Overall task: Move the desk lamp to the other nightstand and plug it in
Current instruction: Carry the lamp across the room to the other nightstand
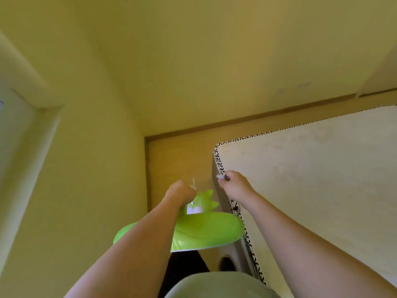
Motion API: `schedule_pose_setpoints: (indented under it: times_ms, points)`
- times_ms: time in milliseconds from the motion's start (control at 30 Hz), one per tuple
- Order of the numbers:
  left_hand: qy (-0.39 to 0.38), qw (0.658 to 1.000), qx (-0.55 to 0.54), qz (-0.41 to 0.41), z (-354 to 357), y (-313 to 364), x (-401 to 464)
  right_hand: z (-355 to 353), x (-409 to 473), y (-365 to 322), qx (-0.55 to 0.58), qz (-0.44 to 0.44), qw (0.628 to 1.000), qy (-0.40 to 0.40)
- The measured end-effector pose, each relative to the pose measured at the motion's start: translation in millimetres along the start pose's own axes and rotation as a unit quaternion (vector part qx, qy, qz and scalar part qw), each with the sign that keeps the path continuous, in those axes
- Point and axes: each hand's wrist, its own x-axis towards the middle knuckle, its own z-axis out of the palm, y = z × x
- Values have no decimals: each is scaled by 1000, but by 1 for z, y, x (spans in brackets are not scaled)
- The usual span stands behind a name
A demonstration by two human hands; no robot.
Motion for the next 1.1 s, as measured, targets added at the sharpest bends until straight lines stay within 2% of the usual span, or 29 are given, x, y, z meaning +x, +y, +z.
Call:
schedule_pose_setpoints:
  times_ms: [33,133,300,533,700,900,1100]
  points:
    - [9,1000,-25,-13,-20,5,25,3,33,-20,-8,-10,1000,-2]
    - [6,998,-57,-28,-36,3,56,11,61,-38,-28,-2,1000,13]
    - [-8,997,-74,-21,-75,14,128,19,145,-76,-41,5,999,12]
    - [-21,999,-3,32,-191,36,265,32,283,-166,-46,14,999,7]
    - [-21,994,79,76,-257,67,341,36,360,-218,9,17,1000,18]
    - [-41,987,136,78,-288,119,431,14,454,-231,40,73,996,8]
    - [-59,982,158,91,-299,206,529,-40,568,-215,47,127,990,44]
